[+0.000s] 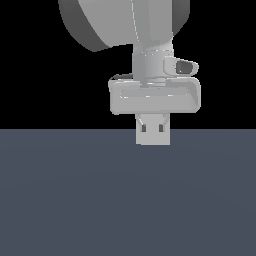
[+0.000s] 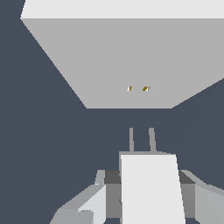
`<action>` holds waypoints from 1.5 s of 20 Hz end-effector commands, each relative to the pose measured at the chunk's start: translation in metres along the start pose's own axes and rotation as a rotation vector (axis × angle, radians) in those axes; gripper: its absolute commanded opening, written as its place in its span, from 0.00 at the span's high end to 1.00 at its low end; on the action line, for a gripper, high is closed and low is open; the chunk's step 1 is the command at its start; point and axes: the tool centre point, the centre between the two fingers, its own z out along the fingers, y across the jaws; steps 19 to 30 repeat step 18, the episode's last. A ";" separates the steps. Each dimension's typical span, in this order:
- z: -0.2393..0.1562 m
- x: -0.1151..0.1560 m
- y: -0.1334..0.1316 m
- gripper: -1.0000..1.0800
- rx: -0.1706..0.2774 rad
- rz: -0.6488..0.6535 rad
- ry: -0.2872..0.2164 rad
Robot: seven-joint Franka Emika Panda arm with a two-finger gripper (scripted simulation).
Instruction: Plug the charger into the wall socket.
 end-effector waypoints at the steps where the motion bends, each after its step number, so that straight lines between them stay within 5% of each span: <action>1: 0.001 0.005 0.000 1.00 0.000 0.000 0.000; 14: 0.011 0.042 0.000 1.00 0.000 0.000 0.000; 30: 0.012 0.044 0.000 1.00 0.000 0.000 0.000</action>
